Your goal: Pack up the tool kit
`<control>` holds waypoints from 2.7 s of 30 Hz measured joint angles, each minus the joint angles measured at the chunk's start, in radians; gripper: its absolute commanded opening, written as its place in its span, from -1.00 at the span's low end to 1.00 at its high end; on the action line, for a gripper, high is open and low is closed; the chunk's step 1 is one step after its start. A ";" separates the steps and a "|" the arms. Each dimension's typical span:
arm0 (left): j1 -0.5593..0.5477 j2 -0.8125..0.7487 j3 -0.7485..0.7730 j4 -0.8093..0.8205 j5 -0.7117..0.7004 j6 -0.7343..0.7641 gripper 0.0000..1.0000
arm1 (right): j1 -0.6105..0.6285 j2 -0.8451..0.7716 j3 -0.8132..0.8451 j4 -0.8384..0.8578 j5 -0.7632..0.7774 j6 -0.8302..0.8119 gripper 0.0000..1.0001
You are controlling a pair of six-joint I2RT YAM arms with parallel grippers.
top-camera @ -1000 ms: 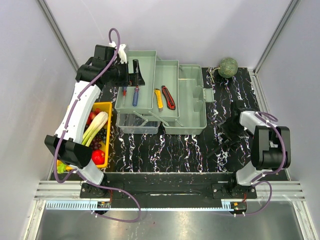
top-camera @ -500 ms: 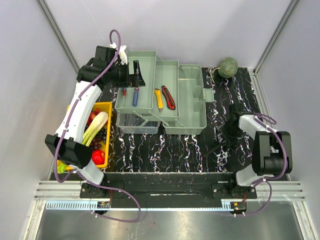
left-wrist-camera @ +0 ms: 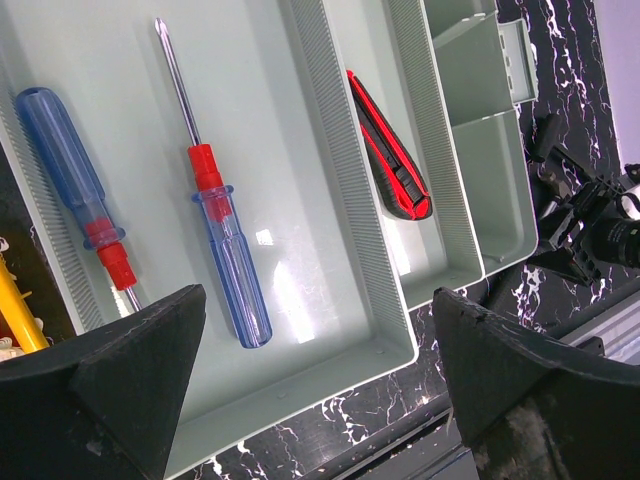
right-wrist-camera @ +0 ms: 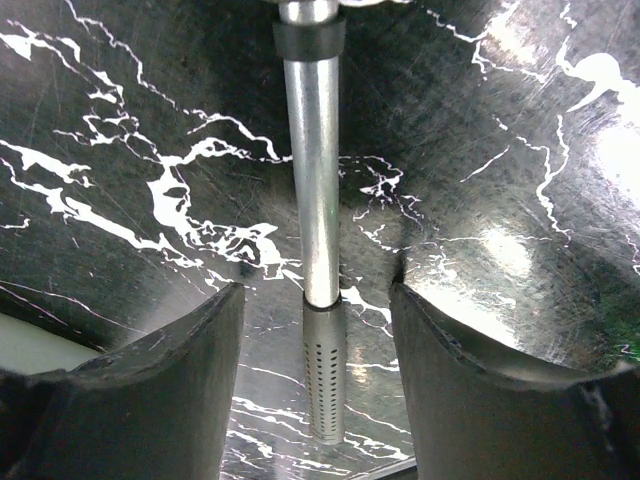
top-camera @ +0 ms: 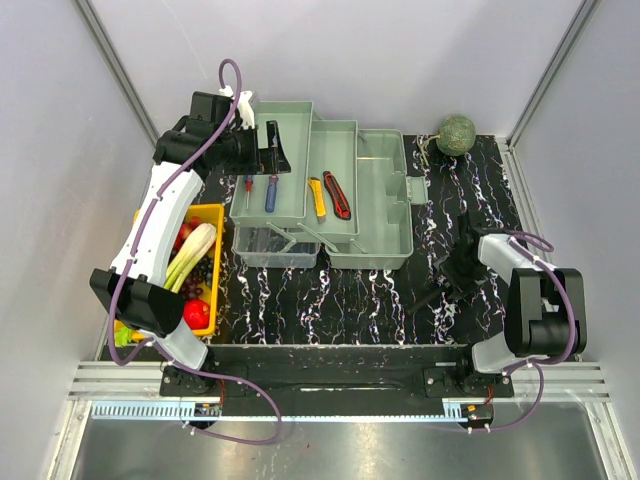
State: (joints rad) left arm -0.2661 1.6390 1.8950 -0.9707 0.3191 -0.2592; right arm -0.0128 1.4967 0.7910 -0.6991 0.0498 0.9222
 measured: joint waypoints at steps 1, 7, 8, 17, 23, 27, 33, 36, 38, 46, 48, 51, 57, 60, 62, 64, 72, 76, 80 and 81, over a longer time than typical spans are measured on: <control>0.000 0.000 0.000 0.000 0.000 0.000 0.98 | 0.004 -0.002 -0.002 0.001 -0.001 -0.005 0.25; 0.000 0.000 0.000 0.000 0.004 -0.002 0.98 | 0.034 -0.008 -0.011 0.000 0.004 -0.019 0.06; 0.000 0.000 0.000 0.000 0.005 -0.002 0.98 | 0.035 -0.007 -0.012 -0.002 0.006 -0.018 -0.02; 0.000 -0.023 -0.013 0.026 -0.004 -0.002 0.98 | 0.039 0.003 -0.009 -0.032 0.025 -0.001 -1.00; 0.000 -0.069 -0.039 0.053 -0.037 -0.002 0.98 | 0.047 -0.002 -0.004 -0.038 0.035 -0.019 -1.00; 0.000 -0.089 -0.053 0.053 -0.063 -0.002 0.98 | 0.050 -0.023 0.002 -0.035 0.046 -0.005 -1.00; 0.000 -0.093 -0.056 0.060 -0.069 -0.003 0.98 | 0.050 -0.133 0.142 -0.100 0.105 0.006 -1.00; 0.000 -0.093 -0.057 0.063 -0.069 -0.003 0.98 | 0.050 -0.178 0.219 -0.111 0.130 0.006 -1.00; 0.000 -0.093 -0.057 0.065 -0.069 -0.003 0.98 | 0.050 -0.202 0.260 -0.113 0.142 0.002 -1.00; 0.000 -0.093 -0.057 0.073 -0.065 -0.011 0.98 | 0.085 -0.220 0.407 -0.089 0.139 -0.119 -1.00; 0.000 -0.093 -0.057 0.076 -0.062 -0.013 0.98 | 0.124 -0.220 0.433 -0.041 0.129 -0.160 -1.00; 0.000 -0.093 -0.057 0.078 -0.061 -0.019 0.98 | 0.200 -0.207 0.462 0.039 0.108 -0.214 -1.00; 0.000 -0.106 -0.057 0.082 -0.062 -0.027 0.98 | 0.332 -0.076 0.521 0.188 0.102 -0.323 -1.00; 0.000 -0.121 -0.057 0.082 -0.062 -0.029 0.98 | 0.360 0.030 0.551 0.241 0.081 -0.412 -1.00; 0.000 -0.134 -0.057 0.082 -0.062 -0.029 0.98 | 0.370 0.107 0.583 0.256 0.076 -0.478 -1.00; 0.000 -0.146 -0.057 0.083 -0.063 -0.029 0.98 | 0.375 0.172 0.610 0.268 0.070 -0.528 -1.00; 0.000 -0.170 -0.057 0.083 -0.068 -0.029 0.98 | 0.388 0.369 0.720 0.250 0.034 -0.635 -1.00; 0.000 -0.170 -0.057 0.083 -0.071 -0.029 0.98 | 0.412 0.445 0.766 0.243 0.034 -0.643 -1.00; 0.000 -0.171 -0.057 0.083 -0.074 -0.029 0.98 | 0.430 0.511 0.791 0.229 0.036 -0.626 -1.00; 0.000 -0.171 -0.057 0.083 -0.074 -0.029 0.98 | 0.431 0.531 0.798 0.224 0.037 -0.620 -1.00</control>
State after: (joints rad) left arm -0.2657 1.4677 1.8378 -0.8879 0.2451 -0.2878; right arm 0.4187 2.0277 1.5894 -0.4755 0.0868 0.3023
